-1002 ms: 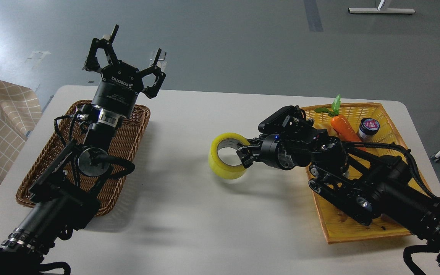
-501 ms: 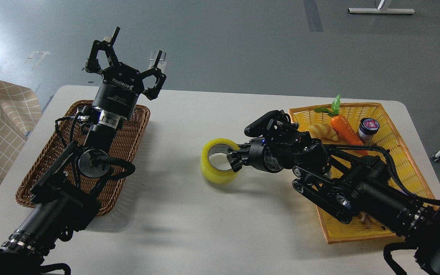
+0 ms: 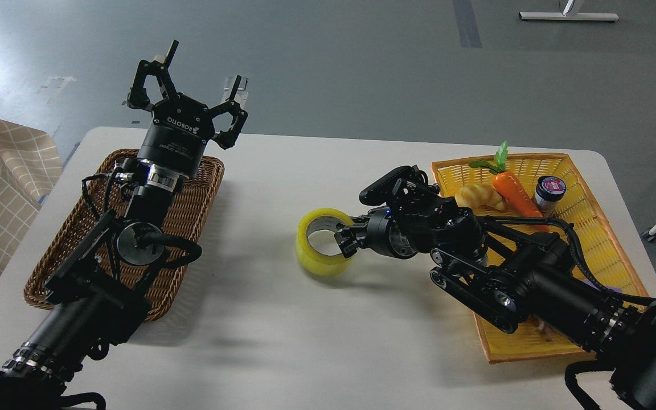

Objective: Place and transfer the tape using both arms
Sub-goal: 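Carry the tape toward the table center and set it down, then release the tape and raise the right gripper away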

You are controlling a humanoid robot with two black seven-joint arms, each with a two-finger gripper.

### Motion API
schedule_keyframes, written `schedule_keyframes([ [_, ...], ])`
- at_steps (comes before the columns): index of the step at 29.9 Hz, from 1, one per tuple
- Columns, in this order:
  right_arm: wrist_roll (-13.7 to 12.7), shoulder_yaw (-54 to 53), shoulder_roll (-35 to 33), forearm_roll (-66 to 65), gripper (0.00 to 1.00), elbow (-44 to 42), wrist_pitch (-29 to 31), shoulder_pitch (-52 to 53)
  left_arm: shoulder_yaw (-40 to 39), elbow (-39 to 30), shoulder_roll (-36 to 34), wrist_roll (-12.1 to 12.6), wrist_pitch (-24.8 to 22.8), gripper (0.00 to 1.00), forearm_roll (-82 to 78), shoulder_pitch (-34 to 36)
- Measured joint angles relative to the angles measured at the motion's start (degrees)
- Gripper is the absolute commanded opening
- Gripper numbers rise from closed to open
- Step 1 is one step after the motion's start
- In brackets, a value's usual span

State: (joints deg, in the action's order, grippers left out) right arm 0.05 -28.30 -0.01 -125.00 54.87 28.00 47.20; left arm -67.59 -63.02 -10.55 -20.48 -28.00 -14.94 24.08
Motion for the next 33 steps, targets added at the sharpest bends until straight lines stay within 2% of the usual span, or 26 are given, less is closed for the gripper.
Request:
schedule_keyframes([
  [4,0.0,0.0,0.0,0.0,0.24,-1.0,0.0,0.0,0.0,0.0,0.0,0.0,0.0,0.98,0.0,0.0],
  [5,0.0,0.0,0.0,0.0,0.31,-1.1,0.0,0.0,0.0,0.0,0.0,0.0,0.0,0.98,0.0,0.0],
  [7,0.0,0.0,0.0,0.0,0.39,-1.2,0.0,0.0,0.0,0.0,0.0,0.0,0.0,0.98,0.0,0.0],
  [9,0.0,0.0,0.0,0.0,0.55,-1.2,0.0,0.0,0.0,0.0,0.0,0.0,0.0,0.98,0.0,0.0],
  [12,0.0,-0.1,0.0,0.0,0.7,-1.2,0.0,0.0,0.0,0.0,0.0,0.0,0.0,0.98,0.0,0.0],
  [13,0.1,-0.1,0.0,0.0,0.82,-1.2,0.0,0.0,0.0,0.0,0.0,0.0,0.0,0.98,0.0,0.0],
  [14,0.1,-0.1,0.0,0.0,0.89,-1.2,0.0,0.0,0.0,0.0,0.0,0.0,0.0,0.98,0.0,0.0],
  [19,0.3,-0.5,0.0,0.0,0.96,-1.0,0.0,0.0,0.0,0.0,0.0,0.0,0.0,0.98,0.0,0.0],
  [29,0.7,-1.0,-0.2,2.3,0.99,2.4,0.0,1.1,0.0,0.0,0.0,0.0,0.0,0.98,0.0,-0.1],
  [33,0.7,-3.2,-3.6,3.9,0.99,7.2,0.0,1.3,0.1,0.0,-0.1,0.0,0.0,0.98,0.0,-0.1],
])
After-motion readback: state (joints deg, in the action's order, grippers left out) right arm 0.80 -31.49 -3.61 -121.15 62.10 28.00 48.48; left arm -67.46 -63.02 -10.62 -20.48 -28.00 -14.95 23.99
